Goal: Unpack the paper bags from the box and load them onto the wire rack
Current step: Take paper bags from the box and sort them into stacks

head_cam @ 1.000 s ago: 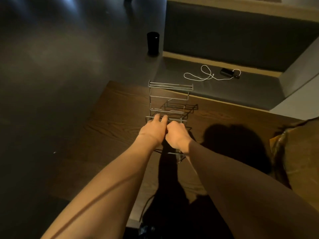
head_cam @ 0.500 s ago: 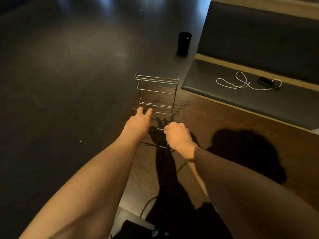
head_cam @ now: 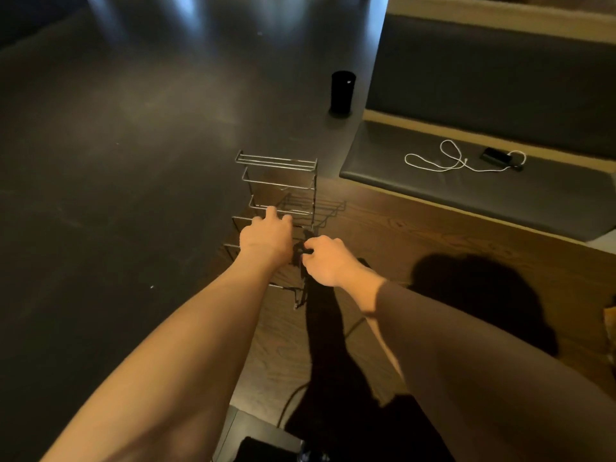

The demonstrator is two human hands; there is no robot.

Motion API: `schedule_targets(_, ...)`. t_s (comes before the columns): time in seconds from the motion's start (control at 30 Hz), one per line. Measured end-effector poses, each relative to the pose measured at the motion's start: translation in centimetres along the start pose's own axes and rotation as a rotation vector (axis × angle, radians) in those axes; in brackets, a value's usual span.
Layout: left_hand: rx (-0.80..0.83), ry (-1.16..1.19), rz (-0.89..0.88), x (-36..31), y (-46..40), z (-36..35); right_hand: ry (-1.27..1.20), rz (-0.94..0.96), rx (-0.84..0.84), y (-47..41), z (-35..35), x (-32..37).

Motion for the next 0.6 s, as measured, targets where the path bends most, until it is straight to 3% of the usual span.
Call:
schedule_targets(0.23,-0.118,0.204,-0.213,-13.8,0.4,5.4,-0.076,-0.132,-0.243,4.5,10.1,-6.8)
schedule_targets(0.47,-0.052,0.428,-0.514,-35.9,6.2,7.6,-0.271,-0.462,-0.628,16.3,22.9,-23.8)
schedule_targets(0.6,0.067,0.578,-0.660,-48.7,12.3,7.2,-0.283,-0.605,-0.834,25.7,27.8,-33.9)
Point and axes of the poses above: each hand's wrist, its own y-axis away from the middle knuckle, its own z-axis out of the back of the hand, x = y × z, the point moved 9 cm from there along -y, towards the middle knuckle, and after that the axes turned 8 degrees about -x, right-handed, at the moved point
